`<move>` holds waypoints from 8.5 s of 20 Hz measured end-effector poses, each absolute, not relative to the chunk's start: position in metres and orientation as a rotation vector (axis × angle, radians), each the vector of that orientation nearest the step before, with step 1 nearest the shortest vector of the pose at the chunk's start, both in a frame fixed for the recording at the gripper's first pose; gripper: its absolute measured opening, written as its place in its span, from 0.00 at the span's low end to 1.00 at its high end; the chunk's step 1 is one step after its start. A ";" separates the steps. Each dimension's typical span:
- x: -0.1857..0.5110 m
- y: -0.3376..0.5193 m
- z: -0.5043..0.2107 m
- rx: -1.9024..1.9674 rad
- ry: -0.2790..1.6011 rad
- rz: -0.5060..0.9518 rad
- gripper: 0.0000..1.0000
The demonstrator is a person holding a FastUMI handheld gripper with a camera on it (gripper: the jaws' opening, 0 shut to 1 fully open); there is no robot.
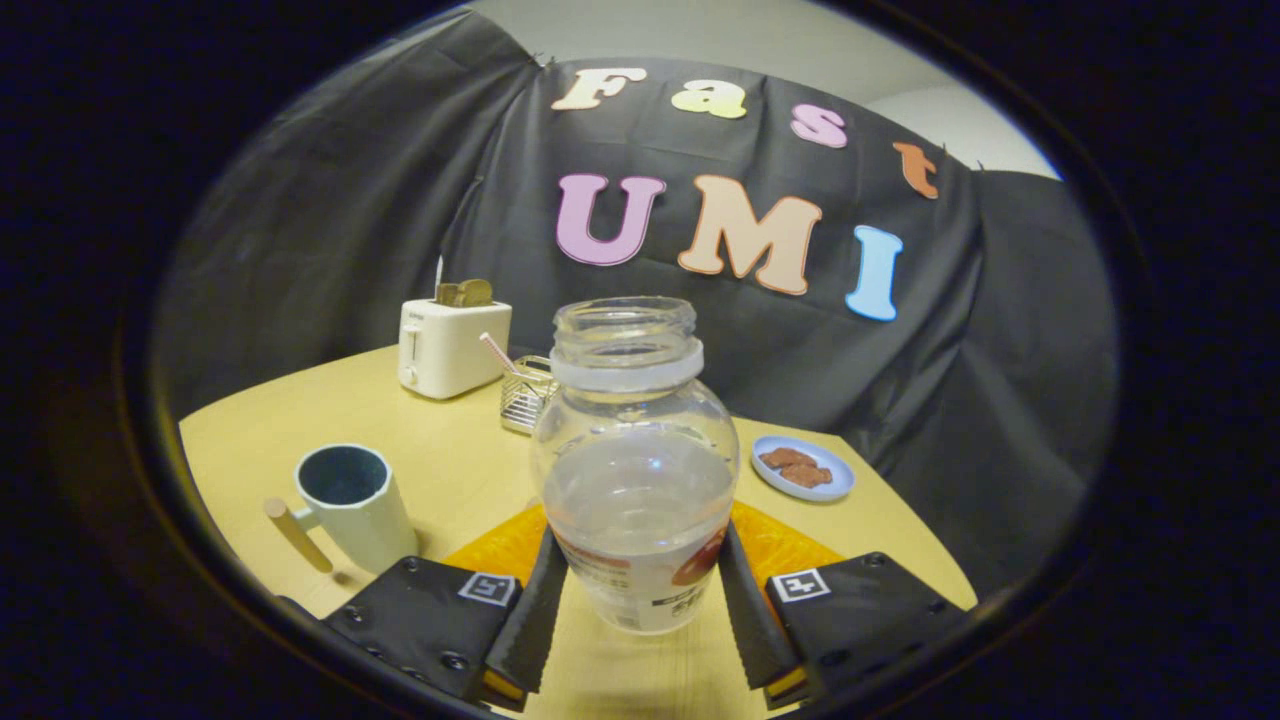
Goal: Take the bottle from table, then pour the juice into the cup, finally place the bottle on the coaster
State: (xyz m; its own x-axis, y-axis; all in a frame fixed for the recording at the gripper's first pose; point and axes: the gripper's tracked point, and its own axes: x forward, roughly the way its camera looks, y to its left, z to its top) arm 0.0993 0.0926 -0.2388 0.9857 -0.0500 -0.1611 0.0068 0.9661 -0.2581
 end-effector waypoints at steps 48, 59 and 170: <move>0.119 0.168 -0.231 -1.453 -0.102 -0.214 0.78; 0.117 0.176 -0.223 -1.568 -0.148 -0.217 0.78; 0.206 0.163 -0.242 -0.003 0.291 0.109 0.81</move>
State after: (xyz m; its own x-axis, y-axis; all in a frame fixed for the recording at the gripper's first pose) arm 0.2059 0.1626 -0.2416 0.9521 0.1069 -0.2866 -0.1077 0.9941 0.0131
